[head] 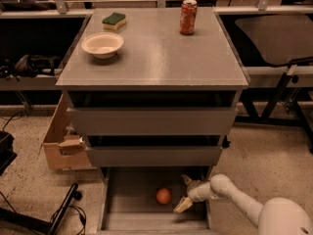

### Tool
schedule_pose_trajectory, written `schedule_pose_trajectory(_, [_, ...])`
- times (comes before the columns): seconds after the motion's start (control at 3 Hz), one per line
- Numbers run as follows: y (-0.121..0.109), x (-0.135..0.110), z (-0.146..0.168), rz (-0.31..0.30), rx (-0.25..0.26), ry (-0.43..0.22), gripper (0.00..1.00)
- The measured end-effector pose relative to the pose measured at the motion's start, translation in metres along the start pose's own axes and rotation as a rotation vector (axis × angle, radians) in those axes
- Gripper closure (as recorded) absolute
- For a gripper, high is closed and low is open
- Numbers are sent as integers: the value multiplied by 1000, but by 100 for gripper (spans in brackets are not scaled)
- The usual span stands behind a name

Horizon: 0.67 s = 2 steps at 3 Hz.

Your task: Pick orange from bottom drawer and place on counter

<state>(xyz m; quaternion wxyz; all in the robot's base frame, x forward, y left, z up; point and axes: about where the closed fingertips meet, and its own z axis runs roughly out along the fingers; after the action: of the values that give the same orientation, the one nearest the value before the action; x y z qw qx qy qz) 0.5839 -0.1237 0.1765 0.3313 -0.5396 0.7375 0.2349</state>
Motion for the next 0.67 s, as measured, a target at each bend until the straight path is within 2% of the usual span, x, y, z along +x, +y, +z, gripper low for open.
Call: schedule_pose_trajectory(0.67, [16, -5, 48, 33, -90, -36, 0])
